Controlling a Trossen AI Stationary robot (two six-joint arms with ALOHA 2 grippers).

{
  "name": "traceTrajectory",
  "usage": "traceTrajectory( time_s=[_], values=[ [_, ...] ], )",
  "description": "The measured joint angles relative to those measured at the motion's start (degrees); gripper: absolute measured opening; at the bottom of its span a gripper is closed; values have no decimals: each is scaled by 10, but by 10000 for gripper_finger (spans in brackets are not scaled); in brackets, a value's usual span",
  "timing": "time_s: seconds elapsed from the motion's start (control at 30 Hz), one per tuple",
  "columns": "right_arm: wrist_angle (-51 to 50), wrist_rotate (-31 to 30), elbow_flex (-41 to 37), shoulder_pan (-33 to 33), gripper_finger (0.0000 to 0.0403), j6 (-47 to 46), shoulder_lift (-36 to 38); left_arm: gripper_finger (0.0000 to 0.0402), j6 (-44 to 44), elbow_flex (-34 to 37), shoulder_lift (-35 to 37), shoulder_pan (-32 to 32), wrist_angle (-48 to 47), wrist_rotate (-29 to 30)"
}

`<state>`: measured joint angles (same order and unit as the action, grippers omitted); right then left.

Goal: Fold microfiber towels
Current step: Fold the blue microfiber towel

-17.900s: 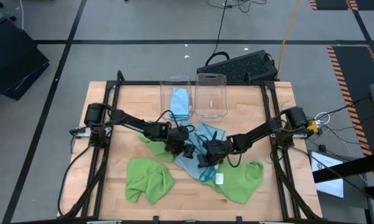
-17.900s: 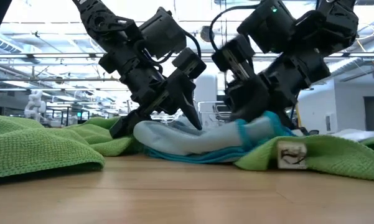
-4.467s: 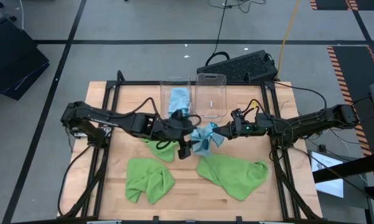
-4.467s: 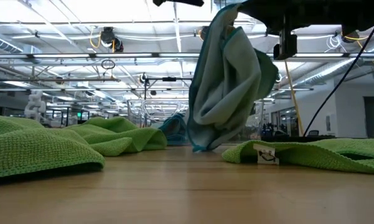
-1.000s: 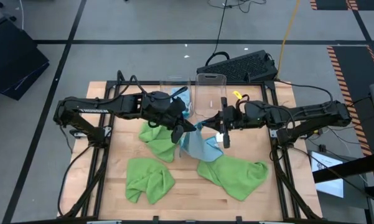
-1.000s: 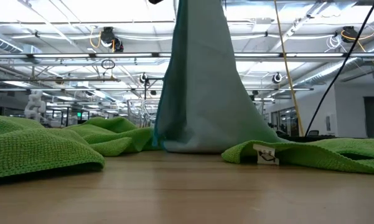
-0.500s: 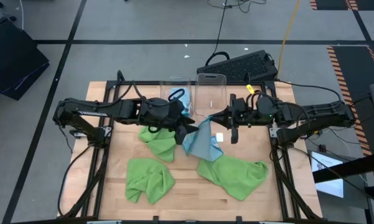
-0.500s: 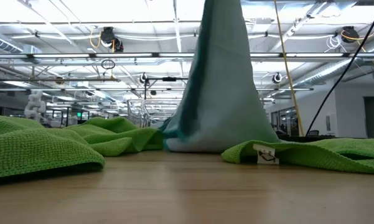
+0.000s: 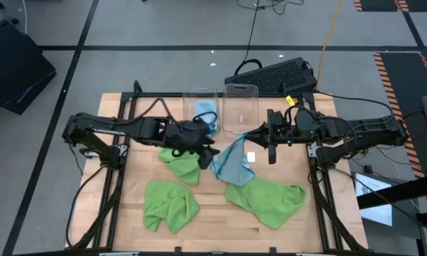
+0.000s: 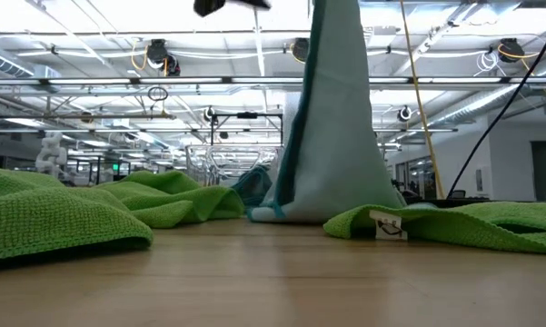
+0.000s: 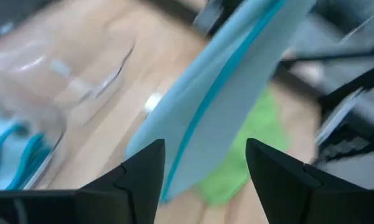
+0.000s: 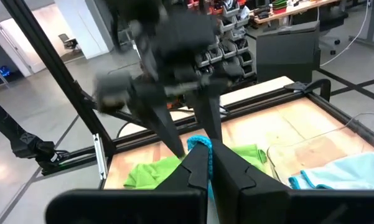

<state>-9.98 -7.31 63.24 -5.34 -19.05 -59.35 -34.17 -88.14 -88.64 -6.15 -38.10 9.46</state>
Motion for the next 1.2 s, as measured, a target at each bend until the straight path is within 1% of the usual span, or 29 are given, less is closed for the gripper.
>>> traceTrajectory(
  time_s=[0.2, 0.33, 0.43, 0.5, 0.6, 0.67, 0.73, 0.83, 0.93, 1.0, 1.1, 1.17, 1.2],
  values=[
    [0, 1, 0, 0, 0, 1, 0, 228, 36, 57, -8, -4, 4, 2],
    [1, 1, 0, 0, 0, -1, 0, 228, 53, 128, -8, -9, 55, 0],
    [4, 1, 0, 0, 1, -25, 0, 228, 51, 188, -8, -11, 111, -11],
    [8, 0, 0, 4, 1, -46, 0, 228, 45, 231, -8, -13, 164, -21],
    [21, -2, 0, 13, 1, -78, 0, 228, 41, 293, -8, -19, 255, -22],
    [25, -7, 0, 20, 1, -98, 0, 228, 61, 318, -8, -29, 302, -10],
    [25, -16, 0, 24, 1, -107, 0, 228, 82, 333, -8, -39, 320, 11],
    [25, -16, 0, 32, 1, -105, 0, 228, 86, 342, -15, -49, 325, 43],
    [25, -16, 0, 39, 1, -104, 0, 228, 84, 343, -39, -52, 336, 43],
    [30, -16, 0, 43, 1, -105, 0, 228, 83, 343, -62, -58, 378, 40],
    [55, -16, 0, 47, 1, -106, 0, 228, 79, 342, -92, -68, 406, 49],
    [63, -16, 0, 47, 1, -103, 0, 228, 67, 339, -107, -70, 416, 85],
    [64, -16, 0, 47, 1, -103, 0, 228, 59, 339, -108, -71, 411, 112]
  ],
)
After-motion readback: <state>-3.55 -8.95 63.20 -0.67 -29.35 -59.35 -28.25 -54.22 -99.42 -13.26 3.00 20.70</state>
